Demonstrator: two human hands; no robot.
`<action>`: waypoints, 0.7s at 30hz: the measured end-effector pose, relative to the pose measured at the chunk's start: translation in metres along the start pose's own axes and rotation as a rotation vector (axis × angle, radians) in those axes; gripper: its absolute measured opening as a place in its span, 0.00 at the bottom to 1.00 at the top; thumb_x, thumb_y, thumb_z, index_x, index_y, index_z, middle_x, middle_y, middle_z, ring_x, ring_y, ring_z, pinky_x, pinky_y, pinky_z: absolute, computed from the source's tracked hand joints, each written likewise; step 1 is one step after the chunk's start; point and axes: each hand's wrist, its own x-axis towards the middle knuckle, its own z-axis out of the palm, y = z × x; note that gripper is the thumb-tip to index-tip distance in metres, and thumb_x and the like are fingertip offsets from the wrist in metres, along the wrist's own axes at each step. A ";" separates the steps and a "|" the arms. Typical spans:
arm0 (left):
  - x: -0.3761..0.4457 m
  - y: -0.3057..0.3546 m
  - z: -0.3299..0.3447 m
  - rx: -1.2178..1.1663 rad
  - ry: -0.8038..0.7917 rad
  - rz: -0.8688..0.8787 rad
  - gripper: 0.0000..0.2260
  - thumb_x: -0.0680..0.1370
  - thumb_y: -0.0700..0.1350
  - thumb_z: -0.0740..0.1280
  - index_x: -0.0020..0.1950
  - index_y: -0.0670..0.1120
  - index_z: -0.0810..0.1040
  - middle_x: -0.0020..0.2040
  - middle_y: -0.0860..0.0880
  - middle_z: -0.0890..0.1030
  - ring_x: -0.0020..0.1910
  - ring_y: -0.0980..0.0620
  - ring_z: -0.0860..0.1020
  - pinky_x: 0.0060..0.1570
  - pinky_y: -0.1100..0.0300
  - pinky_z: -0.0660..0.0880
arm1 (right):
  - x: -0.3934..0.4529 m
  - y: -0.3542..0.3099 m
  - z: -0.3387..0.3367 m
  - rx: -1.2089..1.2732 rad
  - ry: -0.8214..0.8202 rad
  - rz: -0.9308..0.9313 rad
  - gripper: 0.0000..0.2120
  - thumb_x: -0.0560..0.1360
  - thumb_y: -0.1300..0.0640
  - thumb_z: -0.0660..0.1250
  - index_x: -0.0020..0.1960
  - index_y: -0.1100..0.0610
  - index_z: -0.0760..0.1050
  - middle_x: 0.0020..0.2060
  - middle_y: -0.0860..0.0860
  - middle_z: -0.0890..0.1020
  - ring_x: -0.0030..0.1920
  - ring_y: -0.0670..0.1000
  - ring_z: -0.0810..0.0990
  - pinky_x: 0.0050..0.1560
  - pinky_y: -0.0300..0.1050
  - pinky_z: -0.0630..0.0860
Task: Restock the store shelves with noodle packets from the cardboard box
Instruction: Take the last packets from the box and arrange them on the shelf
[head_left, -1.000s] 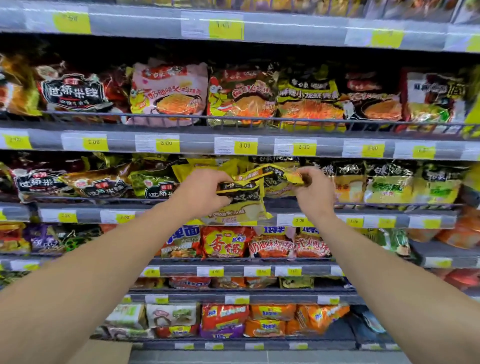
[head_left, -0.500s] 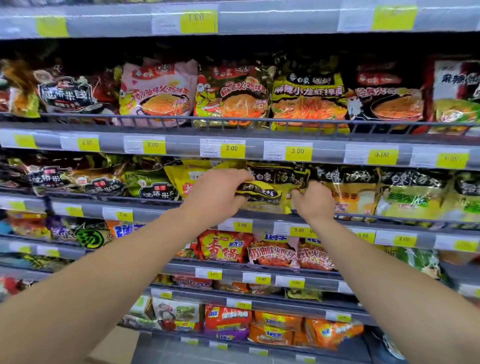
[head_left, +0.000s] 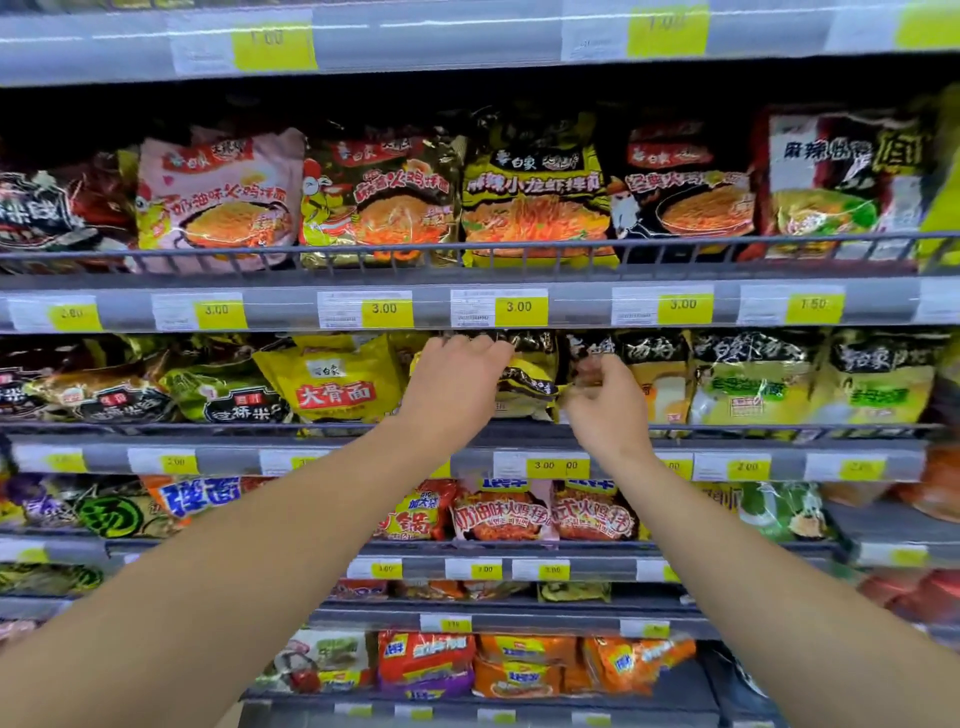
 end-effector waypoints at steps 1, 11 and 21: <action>0.003 0.002 0.003 0.019 -0.008 -0.007 0.20 0.75 0.40 0.67 0.67 0.49 0.73 0.56 0.48 0.80 0.54 0.44 0.77 0.53 0.50 0.69 | -0.003 0.000 -0.001 0.015 -0.006 -0.008 0.13 0.73 0.63 0.65 0.57 0.54 0.72 0.49 0.52 0.78 0.48 0.53 0.77 0.45 0.46 0.73; 0.008 -0.005 0.003 -0.079 -0.210 -0.036 0.17 0.77 0.51 0.66 0.66 0.51 0.72 0.57 0.48 0.80 0.56 0.44 0.77 0.52 0.49 0.74 | -0.005 0.001 0.009 -0.145 -0.087 -0.167 0.05 0.76 0.55 0.69 0.51 0.52 0.76 0.38 0.48 0.76 0.35 0.45 0.72 0.32 0.38 0.63; -0.054 -0.018 0.038 0.008 -0.036 0.001 0.32 0.74 0.53 0.67 0.75 0.47 0.63 0.76 0.45 0.61 0.68 0.40 0.66 0.68 0.44 0.64 | 0.025 -0.008 0.033 -0.217 0.056 0.018 0.14 0.78 0.49 0.65 0.45 0.61 0.76 0.37 0.55 0.81 0.39 0.57 0.79 0.35 0.45 0.71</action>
